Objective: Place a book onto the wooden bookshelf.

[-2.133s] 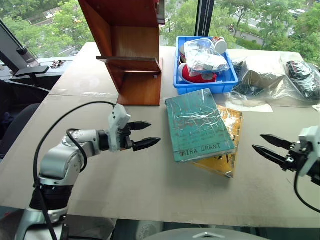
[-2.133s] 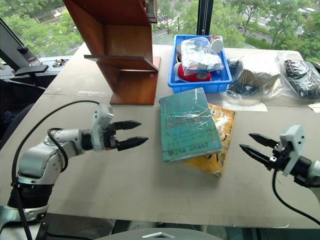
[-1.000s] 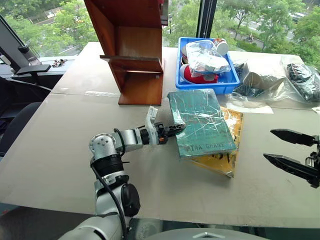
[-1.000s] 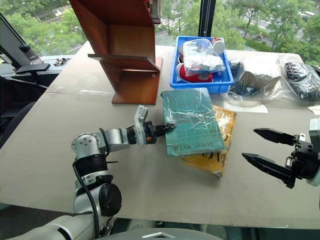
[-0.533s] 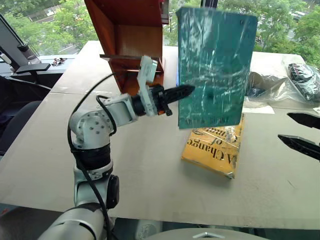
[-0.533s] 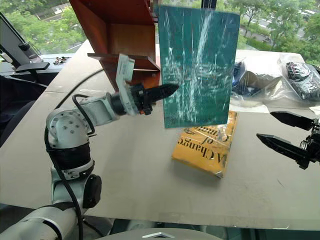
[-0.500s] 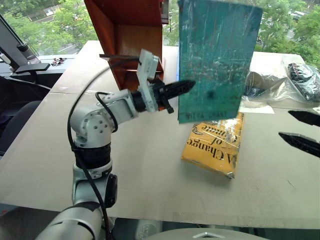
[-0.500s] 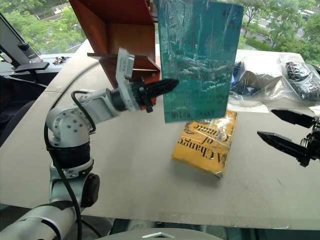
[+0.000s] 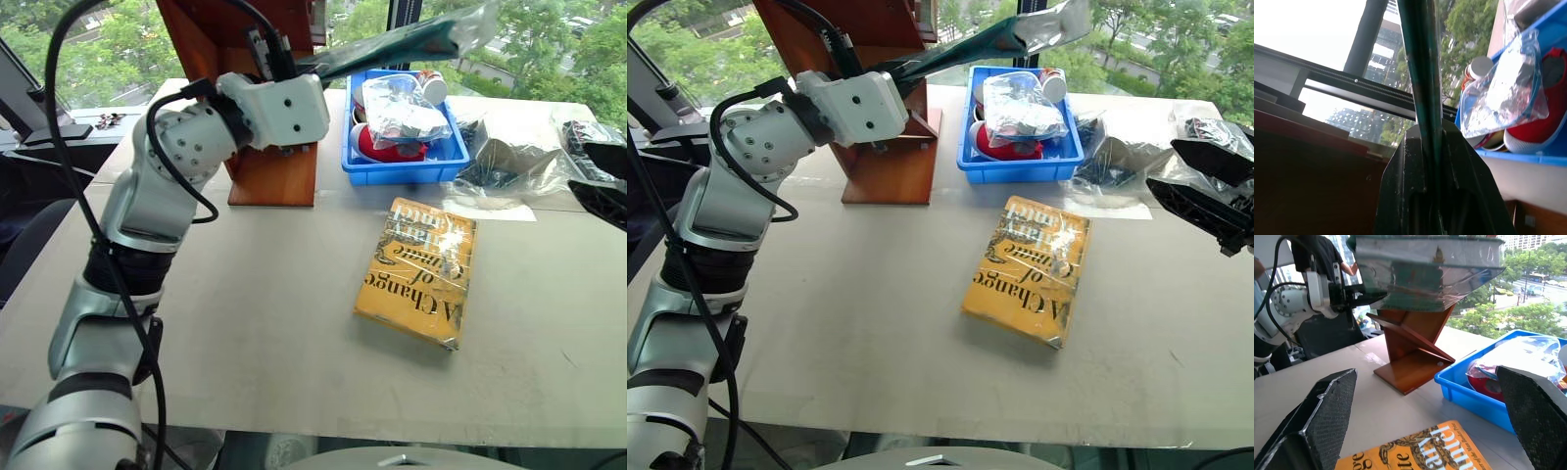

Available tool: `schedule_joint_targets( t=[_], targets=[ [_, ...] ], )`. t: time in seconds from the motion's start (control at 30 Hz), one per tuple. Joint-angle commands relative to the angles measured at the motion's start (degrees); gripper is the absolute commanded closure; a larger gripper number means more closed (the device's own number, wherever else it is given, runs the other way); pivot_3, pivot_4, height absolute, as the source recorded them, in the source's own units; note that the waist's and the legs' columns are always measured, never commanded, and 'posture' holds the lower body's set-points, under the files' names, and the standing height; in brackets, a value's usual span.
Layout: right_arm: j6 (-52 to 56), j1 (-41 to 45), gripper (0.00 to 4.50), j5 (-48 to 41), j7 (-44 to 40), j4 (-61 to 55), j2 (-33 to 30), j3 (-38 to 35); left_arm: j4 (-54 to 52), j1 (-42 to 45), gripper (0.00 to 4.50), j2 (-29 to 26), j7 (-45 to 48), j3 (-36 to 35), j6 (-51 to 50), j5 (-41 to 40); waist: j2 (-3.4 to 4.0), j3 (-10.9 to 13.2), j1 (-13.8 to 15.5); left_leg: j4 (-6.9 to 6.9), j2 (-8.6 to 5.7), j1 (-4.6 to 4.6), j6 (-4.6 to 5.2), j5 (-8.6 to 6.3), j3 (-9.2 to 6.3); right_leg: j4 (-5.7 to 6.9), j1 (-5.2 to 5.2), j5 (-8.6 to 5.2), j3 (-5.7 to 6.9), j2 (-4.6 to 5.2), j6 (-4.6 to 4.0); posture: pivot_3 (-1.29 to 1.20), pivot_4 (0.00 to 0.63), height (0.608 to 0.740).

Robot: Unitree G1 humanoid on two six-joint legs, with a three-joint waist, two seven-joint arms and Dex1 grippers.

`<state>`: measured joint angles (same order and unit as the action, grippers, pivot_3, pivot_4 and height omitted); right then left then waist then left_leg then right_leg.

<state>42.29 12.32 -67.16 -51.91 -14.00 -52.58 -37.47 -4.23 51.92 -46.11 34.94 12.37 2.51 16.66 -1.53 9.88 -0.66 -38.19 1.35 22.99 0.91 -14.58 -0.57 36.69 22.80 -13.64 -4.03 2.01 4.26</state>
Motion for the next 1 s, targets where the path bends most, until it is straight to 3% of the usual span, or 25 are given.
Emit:
schedule_joint_targets(
  t=[0.03, 0.13, 0.27, 0.4, 0.7, 0.73, 0.83, 1.0],
  targets=[
    [-0.41, 3.92, 0.0, -1.34, 1.29, 1.57, 1.02, 1.03, -1.54, 0.37, 4.48, -2.47, -0.81, -0.58, 2.99, 6.16, 0.0, 0.02, 0.21, -0.02, 0.0, 0.02, 0.0, 0.0, 0.0, 0.0, 0.0, 0.0, 0.01, 0.01, 0.01, 0.0, 0.15, 0.74],
    [-0.21, 6.77, 0.0, -1.39, 1.23, 3.24, 2.38, 3.06, -1.51, -2.59, 4.48, -3.85, -1.31, -0.59, 3.55, 10.38, 0.02, 0.03, 0.1, -0.03, 0.0, 0.04, 0.0, 0.0, -0.01, 0.01, 0.02, 0.0, 0.04, 0.02, 0.01, 0.0, 0.15, 0.74],
    [-0.84, 10.44, 0.0, 0.39, 0.32, 5.01, 2.97, 5.91, -2.72, -4.41, 4.48, -4.21, -0.02, -3.14, -3.13, 13.93, 0.05, 0.07, -0.03, -0.03, 0.03, 0.12, 0.01, 0.0, -0.01, 0.15, 0.19, 0.0, 0.05, 0.01, 0.01, 0.0, 0.15, 0.74],
    [-1.42, 12.89, 0.0, 1.79, -0.34, 6.87, 3.23, 7.0, -3.73, -7.09, 4.48, -6.08, 3.71, -4.98, -9.55, 15.22, 0.08, 0.05, -0.13, -0.19, 0.03, 0.76, 0.01, 0.01, -0.04, 0.39, 0.85, 0.02, 0.07, 0.0, 0.01, 0.0, 0.15, 0.74],
    [-1.75, 16.18, 0.0, 4.3, -1.67, 8.57, 3.88, 8.98, -2.27, -6.4, 4.48, -5.88, 5.14, -4.53, -14.19, 18.27, 0.1, 0.06, -0.41, -0.15, 0.03, 0.72, 0.01, 0.01, -0.04, 0.42, 0.85, 0.02, 0.1, 0.0, 0.01, 0.0, 0.15, 0.74],
    [-1.72, 16.23, 0.0, 4.58, -1.71, 8.65, 3.94, 9.04, -2.45, -6.5, 3.71, -5.71, 5.21, -4.59, -14.65, 18.36, 0.1, 0.06, -0.47, -0.15, 0.04, 0.71, 0.01, 0.01, -0.04, 0.45, 0.85, 0.02, 0.1, 0.0, 0.01, 0.0, 0.15, 0.74],
    [-1.84, 16.24, 0.0, 5.35, -2.19, 8.91, 4.06, 9.17, -3.2, -6.89, 2.56, -5.19, 5.41, -4.9, -16.38, 18.39, 0.1, 0.06, -0.35, -0.16, 0.04, 0.7, 0.01, 0.01, -0.06, 0.55, 0.86, 0.02, 0.1, -0.02, 0.0, 0.0, 0.15, 0.74],
    [-2.04, 16.57, 0.0, 6.1, -2.81, 9.47, 4.28, 9.06, -4.0, -7.26, 0.11, -5.23, 5.08, -5.5, -18.4, 18.13, 0.1, 0.06, -0.11, -0.21, 0.03, 0.72, 0.01, 0.01, -0.06, 0.59, 0.87, 0.02, 0.11, 0.0, 0.0, 0.0, 0.15, 0.74]
  ],
)
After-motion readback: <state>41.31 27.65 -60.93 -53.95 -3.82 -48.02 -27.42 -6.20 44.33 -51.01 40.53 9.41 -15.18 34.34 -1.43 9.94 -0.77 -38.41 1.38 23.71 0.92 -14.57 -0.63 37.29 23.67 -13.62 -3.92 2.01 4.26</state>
